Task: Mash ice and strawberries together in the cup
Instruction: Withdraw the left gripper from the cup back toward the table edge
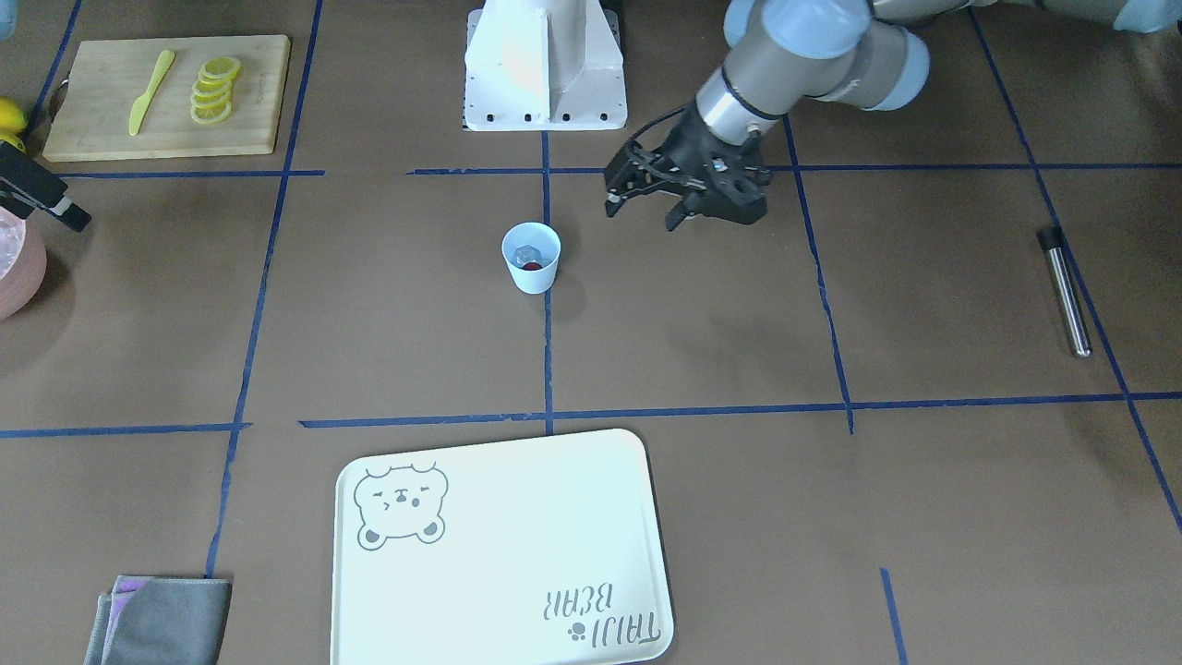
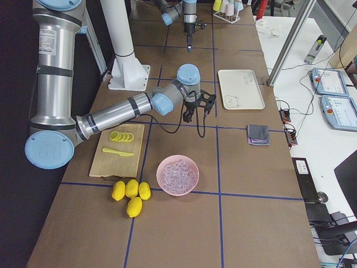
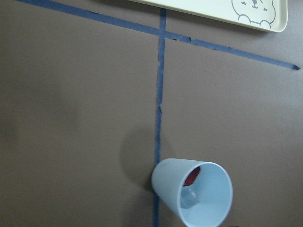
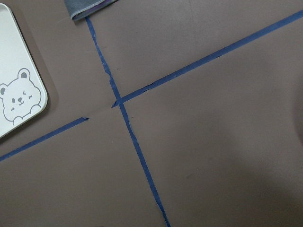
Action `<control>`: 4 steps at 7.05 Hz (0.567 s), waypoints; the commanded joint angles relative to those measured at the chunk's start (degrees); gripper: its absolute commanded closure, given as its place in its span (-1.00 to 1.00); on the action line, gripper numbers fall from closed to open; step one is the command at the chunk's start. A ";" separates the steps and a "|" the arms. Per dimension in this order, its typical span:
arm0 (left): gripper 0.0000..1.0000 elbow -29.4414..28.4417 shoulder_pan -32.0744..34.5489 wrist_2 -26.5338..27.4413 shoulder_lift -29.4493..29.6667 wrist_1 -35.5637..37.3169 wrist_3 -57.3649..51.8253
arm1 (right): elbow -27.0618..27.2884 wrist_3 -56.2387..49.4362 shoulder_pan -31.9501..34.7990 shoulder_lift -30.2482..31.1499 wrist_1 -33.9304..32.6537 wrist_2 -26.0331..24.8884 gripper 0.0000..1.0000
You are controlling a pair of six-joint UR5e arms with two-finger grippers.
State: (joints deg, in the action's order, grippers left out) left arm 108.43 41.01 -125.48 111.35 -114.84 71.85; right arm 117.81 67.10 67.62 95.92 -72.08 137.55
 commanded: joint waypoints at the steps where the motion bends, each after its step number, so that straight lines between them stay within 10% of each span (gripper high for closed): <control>1: -0.78 1.09 14.11 -10.72 -12.94 0.05 -22.32 | -0.39 -3.97 0.75 1.72 0.01 -0.09 -1.00; 4: -0.76 -10.63 27.15 -10.93 -19.24 1.10 -48.74 | -0.13 -4.17 1.72 2.43 0.01 -0.09 -1.00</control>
State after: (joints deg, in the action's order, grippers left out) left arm 103.87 63.09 -136.38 93.37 -114.48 33.19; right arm 117.53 63.12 68.90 98.06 -72.07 137.46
